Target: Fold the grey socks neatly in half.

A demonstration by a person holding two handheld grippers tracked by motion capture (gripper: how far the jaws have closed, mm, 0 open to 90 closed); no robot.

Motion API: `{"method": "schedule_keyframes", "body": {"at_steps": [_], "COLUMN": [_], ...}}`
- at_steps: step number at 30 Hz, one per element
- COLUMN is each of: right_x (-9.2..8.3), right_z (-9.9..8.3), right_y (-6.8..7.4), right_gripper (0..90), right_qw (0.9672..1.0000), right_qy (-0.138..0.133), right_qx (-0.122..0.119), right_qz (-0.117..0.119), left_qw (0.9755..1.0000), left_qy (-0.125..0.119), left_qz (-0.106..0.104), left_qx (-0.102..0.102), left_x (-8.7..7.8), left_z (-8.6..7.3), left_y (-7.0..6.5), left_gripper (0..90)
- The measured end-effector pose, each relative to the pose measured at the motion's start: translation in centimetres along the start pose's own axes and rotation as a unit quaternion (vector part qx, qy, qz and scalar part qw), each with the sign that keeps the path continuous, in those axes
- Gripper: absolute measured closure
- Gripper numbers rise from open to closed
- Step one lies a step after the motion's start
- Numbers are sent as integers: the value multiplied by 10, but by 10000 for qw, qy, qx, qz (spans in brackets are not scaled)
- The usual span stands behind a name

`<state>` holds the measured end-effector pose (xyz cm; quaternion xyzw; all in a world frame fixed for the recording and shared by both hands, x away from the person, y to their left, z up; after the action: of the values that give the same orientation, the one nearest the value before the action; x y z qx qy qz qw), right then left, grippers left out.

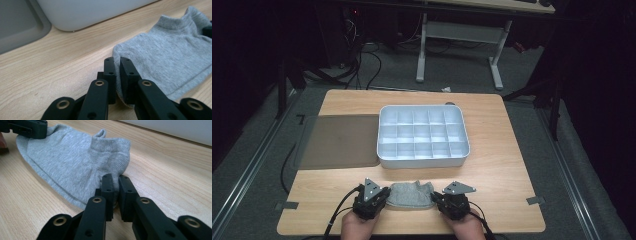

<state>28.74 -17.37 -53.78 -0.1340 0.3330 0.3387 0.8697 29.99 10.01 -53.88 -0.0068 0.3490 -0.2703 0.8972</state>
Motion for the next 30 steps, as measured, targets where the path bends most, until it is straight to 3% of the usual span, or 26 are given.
{"method": "schedule_keyframes", "body": {"at_steps": [8, 13, 14, 16, 17, 18, 19, 20, 21, 22, 23, 24, 26, 29, 30], "right_x": [-5, -8, -7, -7, -8, -8, -9, -9, -9, -9, -9, -10, -10, -12, -13], "right_z": [-1, -2, -3, -3, -3, -3, -4, -4, -4, -4, -5, -4, -4, -5, -5], "right_y": [-1, -7, -6, -6, -7, -7, -7, -7, -8, -8, -8, -8, -8, -10, -10], "right_gripper": [872, 872, 871, 871, 870, 870, 870, 870, 870, 870, 870, 870, 870, 871, 871], "right_qw": [9999, 9998, 9999, 9999, 9998, 9998, 9998, 9998, 9998, 9998, 9998, 9997, 9997, 9996, 9996], "right_qy": [-135, -162, -149, -151, -180, -180, -209, -216, -214, -214, -215, -225, -237, -274, -290], "right_qx": [-57, 54, 27, 20, 23, 23, -7, -13, -14, -14, -13, -1, 7, 41, 35], "right_qz": [-28, -38, -48, -42, -14, -14, 11, 14, 18, 18, 22, 18, 10, -10, -17], "left_qw": [10000, 9999, 9999, 10000, 9999, 9999, 9996, 9996, 9981, 9981, 9973, 9978, 9981, 9979, 9975], "left_qy": [48, 60, 62, 31, -153, -153, -227, -227, -217, -217, -164, -71, 40, 303, 314], "left_qz": [7, 9, 32, 30, -19, -19, -171, -171, -577, -577, -708, -634, -540, -443, -372], "left_qx": [47, 97, 84, 53, -34, -34, -38, -38, -96, -96, -52, 170, 278, 370, 503], "left_x": [0, 2, 1, 0, -5, -5, -8, -8, -4, -4, 1, 12, 19, 37, 40], "left_z": [0, 0, 3, 5, 13, 13, 20, 20, 26, 26, 28, 28, 27, 22, 20], "left_y": [0, -5, -6, -5, -7, -7, -14, -14, -29, -29, -41, -56, -61, -70, -74], "left_gripper": [838, 816, 706, 671, 616, 606, 604, 609, 620, 640, 640, 726, 805, 836, 842]}}
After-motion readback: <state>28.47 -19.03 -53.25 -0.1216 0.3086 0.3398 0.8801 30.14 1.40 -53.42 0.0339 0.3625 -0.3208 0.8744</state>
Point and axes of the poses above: each handheld gripper's, and its own axes: x roughly forward along the jaws, z roughly out of its top, y roughly to its left, the point moved 1 cm from there along x, roughly forward along the jaws, and after that the axes turned 10 degrees about -x, right-handed, at the moved point
